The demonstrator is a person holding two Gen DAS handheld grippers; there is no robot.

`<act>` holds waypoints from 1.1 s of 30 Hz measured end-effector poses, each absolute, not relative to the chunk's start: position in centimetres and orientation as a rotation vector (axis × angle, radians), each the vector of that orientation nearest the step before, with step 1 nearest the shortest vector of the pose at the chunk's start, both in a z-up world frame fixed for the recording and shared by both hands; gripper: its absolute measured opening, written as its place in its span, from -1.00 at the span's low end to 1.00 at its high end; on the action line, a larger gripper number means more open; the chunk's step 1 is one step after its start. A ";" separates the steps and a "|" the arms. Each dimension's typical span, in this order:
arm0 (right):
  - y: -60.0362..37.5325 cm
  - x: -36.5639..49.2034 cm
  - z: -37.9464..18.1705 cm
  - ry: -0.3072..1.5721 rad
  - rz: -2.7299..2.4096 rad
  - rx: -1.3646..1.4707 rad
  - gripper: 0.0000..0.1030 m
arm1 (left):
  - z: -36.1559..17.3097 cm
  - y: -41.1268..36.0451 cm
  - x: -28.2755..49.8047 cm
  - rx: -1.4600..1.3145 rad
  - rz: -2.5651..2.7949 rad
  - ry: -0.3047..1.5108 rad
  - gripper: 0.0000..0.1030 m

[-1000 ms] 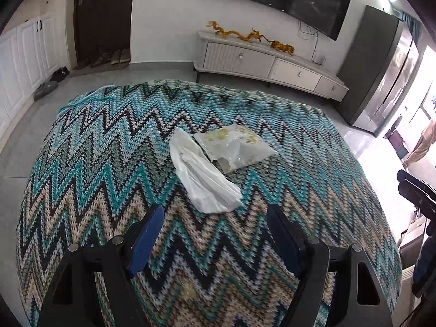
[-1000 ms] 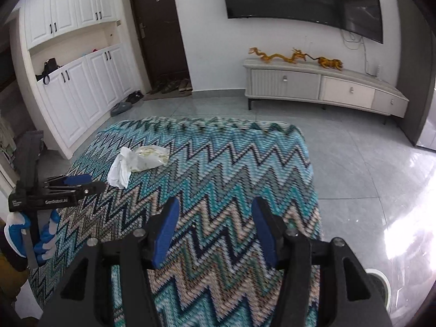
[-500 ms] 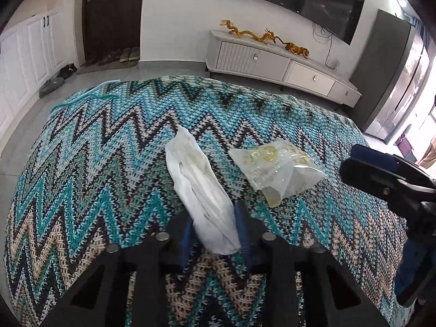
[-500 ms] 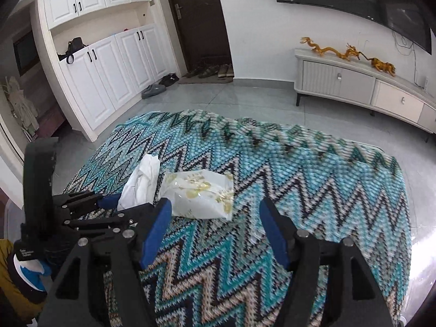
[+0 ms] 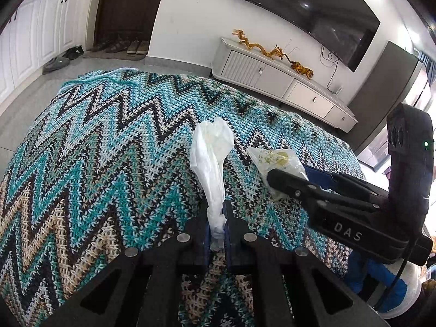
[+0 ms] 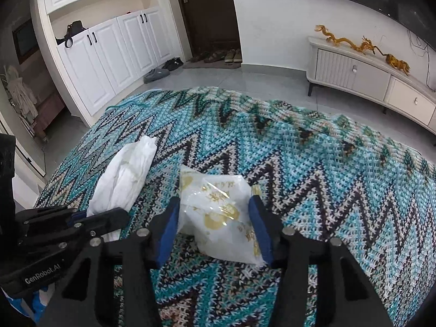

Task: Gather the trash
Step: 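Grasp the white tissue with the left tool while the right tool grasps the clear printed wrapper, then carry the tissue and wrapper over the white bin and open both tools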

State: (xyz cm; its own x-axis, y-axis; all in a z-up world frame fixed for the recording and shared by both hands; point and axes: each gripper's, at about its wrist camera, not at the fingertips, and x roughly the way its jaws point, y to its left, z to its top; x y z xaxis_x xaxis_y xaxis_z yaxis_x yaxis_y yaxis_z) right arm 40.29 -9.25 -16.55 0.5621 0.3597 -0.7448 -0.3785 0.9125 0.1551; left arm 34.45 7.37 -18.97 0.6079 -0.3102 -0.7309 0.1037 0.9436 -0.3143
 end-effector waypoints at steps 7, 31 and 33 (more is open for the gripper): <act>-11.5 37.6 -15.4 0.851 0.426 -0.005 -0.73 | -18.0 6.7 34.0 -0.208 -0.207 0.843 -0.86; -44.4 8.3 -11.2 0.718 -0.111 0.261 -0.72 | -8.7 -21.4 19.8 0.116 -0.725 0.843 -0.88; -47.5 6.9 -13.6 0.748 -0.170 0.313 -0.72 | -9.3 -25.8 18.6 0.167 -0.803 0.876 -0.88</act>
